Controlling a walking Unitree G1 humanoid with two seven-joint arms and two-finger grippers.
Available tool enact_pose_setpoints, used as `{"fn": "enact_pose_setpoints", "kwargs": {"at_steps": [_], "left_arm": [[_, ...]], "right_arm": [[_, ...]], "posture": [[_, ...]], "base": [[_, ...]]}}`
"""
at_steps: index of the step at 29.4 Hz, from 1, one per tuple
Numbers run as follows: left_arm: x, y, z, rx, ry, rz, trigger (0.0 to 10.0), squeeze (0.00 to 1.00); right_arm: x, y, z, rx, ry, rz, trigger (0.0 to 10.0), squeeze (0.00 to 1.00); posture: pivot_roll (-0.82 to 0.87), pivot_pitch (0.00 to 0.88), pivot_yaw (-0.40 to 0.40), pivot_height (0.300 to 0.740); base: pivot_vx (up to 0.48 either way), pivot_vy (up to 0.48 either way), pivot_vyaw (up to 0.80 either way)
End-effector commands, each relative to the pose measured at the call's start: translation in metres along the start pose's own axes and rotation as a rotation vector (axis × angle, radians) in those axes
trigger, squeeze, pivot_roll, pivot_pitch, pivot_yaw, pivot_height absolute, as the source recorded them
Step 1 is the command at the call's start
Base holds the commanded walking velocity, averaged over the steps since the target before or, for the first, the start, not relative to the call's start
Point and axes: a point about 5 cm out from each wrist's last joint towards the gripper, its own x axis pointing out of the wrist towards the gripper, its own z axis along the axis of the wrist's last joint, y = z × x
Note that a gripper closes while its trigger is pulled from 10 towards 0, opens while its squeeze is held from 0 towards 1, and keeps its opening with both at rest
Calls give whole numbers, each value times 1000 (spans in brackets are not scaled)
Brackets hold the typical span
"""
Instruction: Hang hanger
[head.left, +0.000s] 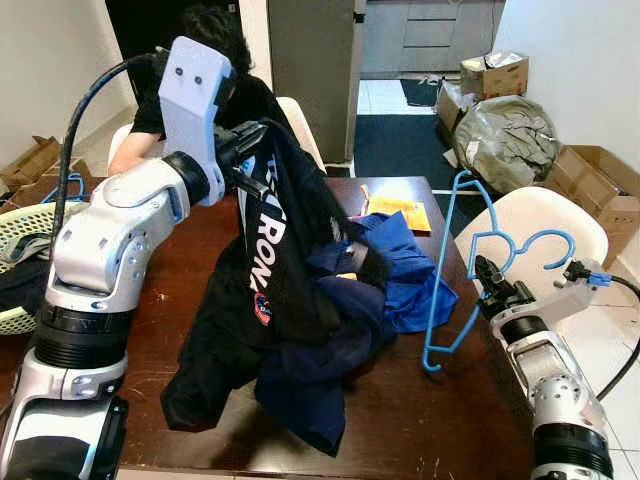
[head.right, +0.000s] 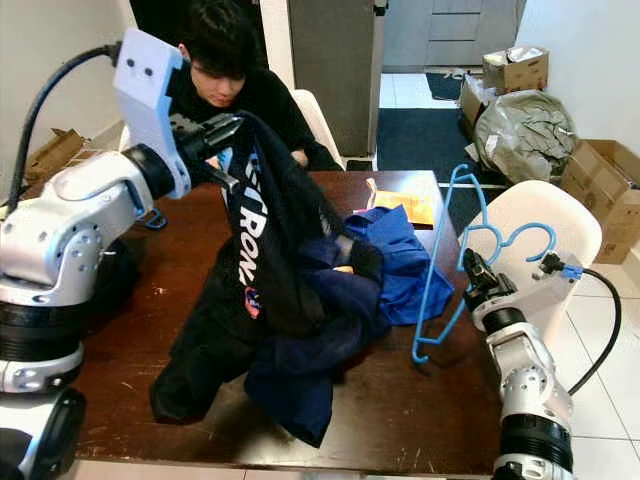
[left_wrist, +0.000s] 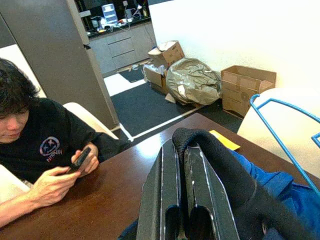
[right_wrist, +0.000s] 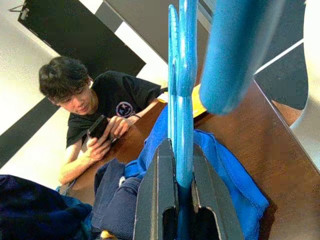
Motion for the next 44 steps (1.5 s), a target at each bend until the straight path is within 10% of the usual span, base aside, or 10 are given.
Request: {"fn": "enact_pose_setpoints", "kwargs": {"at_steps": [1,9,19,23,28,31,33,36,37,44], "left_arm": [[-3,1,4,19,-3,-3,0,0],[-14,35,13,93,36,113,863,0],[-110,101,-88,306,788,495,0,0],[-174,50,-151,233,1181,263,275,0],[-171,5,-164,130,1187,103,2431,0],[-160,-26,-172,99,1159,-38,10000,0],[-158,-35,-173,89,1148,-82,10000,0],[-153,-47,-173,71,1127,-135,10000,341],[-151,-56,-173,54,1105,-178,10000,875],[-144,-86,-146,-56,971,-394,10000,1000]], "right_arm": [[1,0,-4,6,3,3,10000,0],[1,1,-5,9,2,3,10000,0],[0,-1,-3,12,-6,1,10000,0],[0,-2,0,14,0,3,10000,0],[2,-1,0,10,9,8,10000,0],[1,-2,0,8,8,7,10000,0],[1,-2,1,8,7,6,10000,0],[0,-2,1,8,5,4,10000,0],[0,-3,1,7,4,3,10000,0],[0,-3,1,10,5,3,10000,0]], "posture": [[-11,0,24,740],[-13,0,27,740],[-18,0,40,740],[1,0,22,740],[1,0,21,740],[-8,0,26,740],[-8,0,26,740],[-14,0,29,740],[-14,0,29,740],[-8,1,27,740]], "base": [[0,0,0],[0,0,0],[0,0,0],[0,0,0],[0,0,0],[0,0,0],[0,0,0],[0,0,0],[0,0,0],[0,0,0]]}}
